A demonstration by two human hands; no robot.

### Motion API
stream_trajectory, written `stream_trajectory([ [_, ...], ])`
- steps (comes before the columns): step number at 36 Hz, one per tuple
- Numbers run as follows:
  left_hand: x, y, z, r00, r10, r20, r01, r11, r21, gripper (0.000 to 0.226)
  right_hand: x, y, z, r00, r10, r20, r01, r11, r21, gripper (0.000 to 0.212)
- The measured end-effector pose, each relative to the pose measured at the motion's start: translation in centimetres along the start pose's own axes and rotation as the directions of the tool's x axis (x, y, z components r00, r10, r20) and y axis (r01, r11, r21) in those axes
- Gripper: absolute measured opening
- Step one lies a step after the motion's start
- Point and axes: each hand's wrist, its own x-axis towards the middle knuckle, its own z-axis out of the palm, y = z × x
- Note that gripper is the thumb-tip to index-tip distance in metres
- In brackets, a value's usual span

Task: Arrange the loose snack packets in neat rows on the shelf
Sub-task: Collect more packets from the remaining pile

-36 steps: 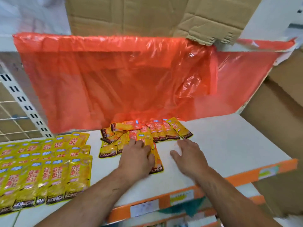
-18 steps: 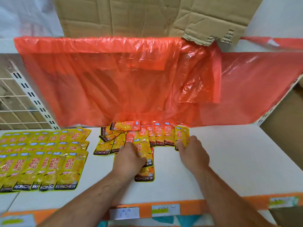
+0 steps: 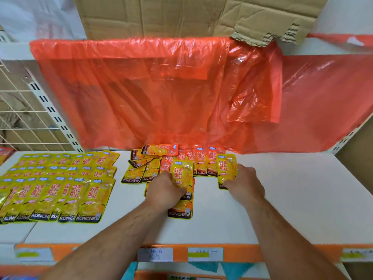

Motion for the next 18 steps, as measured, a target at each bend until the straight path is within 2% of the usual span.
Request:
stream_trajectory([
  [4,-0.2,-0.2,0.0,1.000,-0.008,-0.012,0.007,0.998,-0.055,0.036,0.1,0.1,-0.1,0.999,0.028,0.041,-0.028,0.999,0.015,0.056],
  [5,-0.2,-0.3,0.0,1.000,-0.007,-0.015,0.006,0.997,-0.071,0.033,0.0,0.0,-0.1,0.999,0.027,0.045,-0.028,0.999,0.025,0.056],
  [11,-0.2,-0.7,-0.6,0.999,-0.019,-0.049,0.008,0.978,-0.207,0.018,-1.3,0.0,0.1,1.000,-0.020,0.023,0.017,0.994,0.105,0.017],
  [14,-0.7,-0.8,-1.2,0.997,-0.047,-0.062,0.022,0.937,-0.349,0.015,-2.2,-0.5,0.3,1.000,-0.003,0.005,0.002,0.960,0.282,0.003],
  [16,-1.2,-1.1,-1.8,0.997,-0.063,-0.039,0.039,0.895,-0.443,0.015,-3.0,-1.2,0.4,0.998,-0.011,0.058,-0.019,0.871,0.492,0.014],
  [18,-1.3,-1.7,-2.3,0.997,-0.083,-0.005,0.068,0.854,-0.516,0.019,-3.9,-2.2,0.4,0.991,-0.058,0.119,-0.030,0.782,0.623,0.022],
])
